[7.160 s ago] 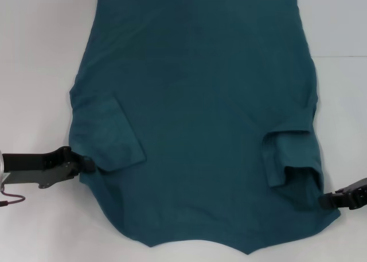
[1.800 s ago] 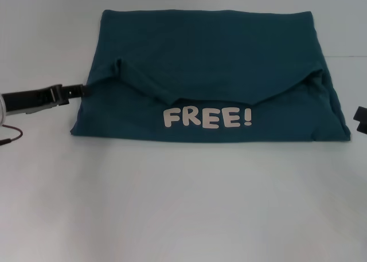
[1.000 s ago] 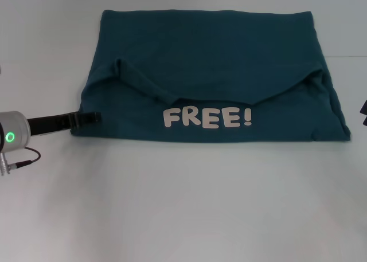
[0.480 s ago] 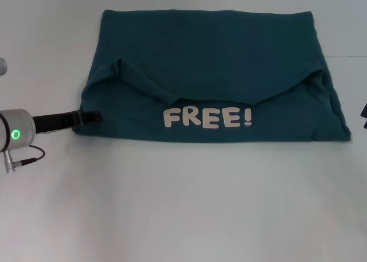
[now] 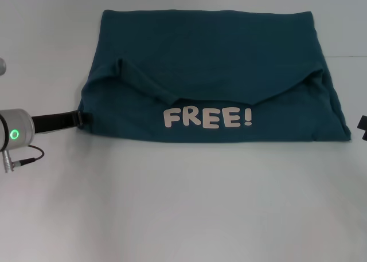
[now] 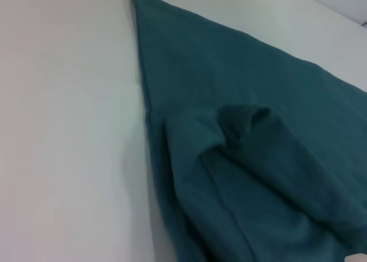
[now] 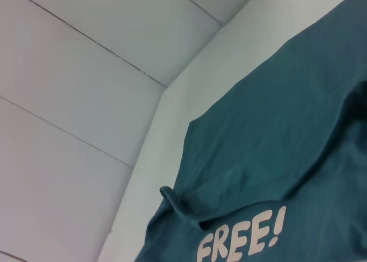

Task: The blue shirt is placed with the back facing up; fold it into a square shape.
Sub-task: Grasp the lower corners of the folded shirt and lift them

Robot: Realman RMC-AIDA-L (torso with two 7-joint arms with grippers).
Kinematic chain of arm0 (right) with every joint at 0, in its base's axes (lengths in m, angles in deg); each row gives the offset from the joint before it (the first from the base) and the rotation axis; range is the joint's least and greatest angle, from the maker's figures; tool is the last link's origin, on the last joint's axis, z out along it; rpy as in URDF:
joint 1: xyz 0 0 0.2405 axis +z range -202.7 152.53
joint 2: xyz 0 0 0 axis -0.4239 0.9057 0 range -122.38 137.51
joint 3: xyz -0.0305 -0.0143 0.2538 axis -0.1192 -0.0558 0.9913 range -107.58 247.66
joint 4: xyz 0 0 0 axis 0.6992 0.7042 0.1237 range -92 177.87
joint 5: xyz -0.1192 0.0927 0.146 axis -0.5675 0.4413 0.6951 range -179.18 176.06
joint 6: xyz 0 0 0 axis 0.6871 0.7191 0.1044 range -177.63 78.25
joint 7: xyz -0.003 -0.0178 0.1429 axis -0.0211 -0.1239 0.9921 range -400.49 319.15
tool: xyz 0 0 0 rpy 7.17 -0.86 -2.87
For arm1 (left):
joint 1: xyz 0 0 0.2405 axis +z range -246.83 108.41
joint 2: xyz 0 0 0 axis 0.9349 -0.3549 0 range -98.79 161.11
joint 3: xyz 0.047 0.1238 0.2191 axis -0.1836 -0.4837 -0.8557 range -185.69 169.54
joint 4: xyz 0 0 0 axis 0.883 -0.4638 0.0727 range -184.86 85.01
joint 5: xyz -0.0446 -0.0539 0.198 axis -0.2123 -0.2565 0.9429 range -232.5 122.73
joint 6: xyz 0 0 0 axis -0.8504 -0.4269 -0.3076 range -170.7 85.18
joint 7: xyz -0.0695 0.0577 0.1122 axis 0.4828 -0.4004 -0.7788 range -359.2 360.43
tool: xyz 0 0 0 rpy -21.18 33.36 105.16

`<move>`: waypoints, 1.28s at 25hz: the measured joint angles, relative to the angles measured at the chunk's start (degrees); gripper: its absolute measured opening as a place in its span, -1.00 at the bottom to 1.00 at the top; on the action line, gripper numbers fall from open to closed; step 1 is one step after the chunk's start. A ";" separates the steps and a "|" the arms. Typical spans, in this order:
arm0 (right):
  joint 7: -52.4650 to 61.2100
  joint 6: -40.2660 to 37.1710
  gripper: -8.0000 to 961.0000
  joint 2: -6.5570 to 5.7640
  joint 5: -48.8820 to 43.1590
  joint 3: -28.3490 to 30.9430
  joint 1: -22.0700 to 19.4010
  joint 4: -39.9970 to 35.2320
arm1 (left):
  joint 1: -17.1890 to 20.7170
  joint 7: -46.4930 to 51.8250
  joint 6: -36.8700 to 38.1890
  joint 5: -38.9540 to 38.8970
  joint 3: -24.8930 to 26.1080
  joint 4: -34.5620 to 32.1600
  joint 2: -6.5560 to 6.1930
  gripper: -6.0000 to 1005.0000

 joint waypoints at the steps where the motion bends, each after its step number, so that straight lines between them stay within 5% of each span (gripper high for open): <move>1: 0.37 -0.05 0.50 -0.40 -0.46 -0.05 0.34 -0.13 | 0.00 0.05 0.36 -0.02 0.02 -0.25 0.00 -0.50; 3: 1.59 -0.03 0.49 -1.27 -1.54 -0.10 1.02 -0.56 | 0.00 0.14 1.06 -0.22 0.13 -0.93 -0.01 -0.78; 7: 5.81 1.59 0.47 -3.06 -6.45 -0.10 3.32 -4.40 | -0.10 0.36 2.36 -0.43 0.28 -2.26 -0.02 -0.89; 14: 8.92 8.66 0.45 -3.46 -17.51 -0.30 8.99 -9.82 | -1.03 0.95 2.27 -0.54 0.09 -2.54 0.06 -0.92; 22: 9.77 16.83 0.42 -1.08 -31.98 -4.21 16.14 -9.18 | -1.47 0.97 2.10 -0.65 0.36 -2.53 0.15 -0.92; 32: 9.80 23.17 0.36 0.41 -34.39 -7.61 18.97 -4.63 | -1.58 0.98 1.74 -0.66 0.15 -2.41 0.45 -0.92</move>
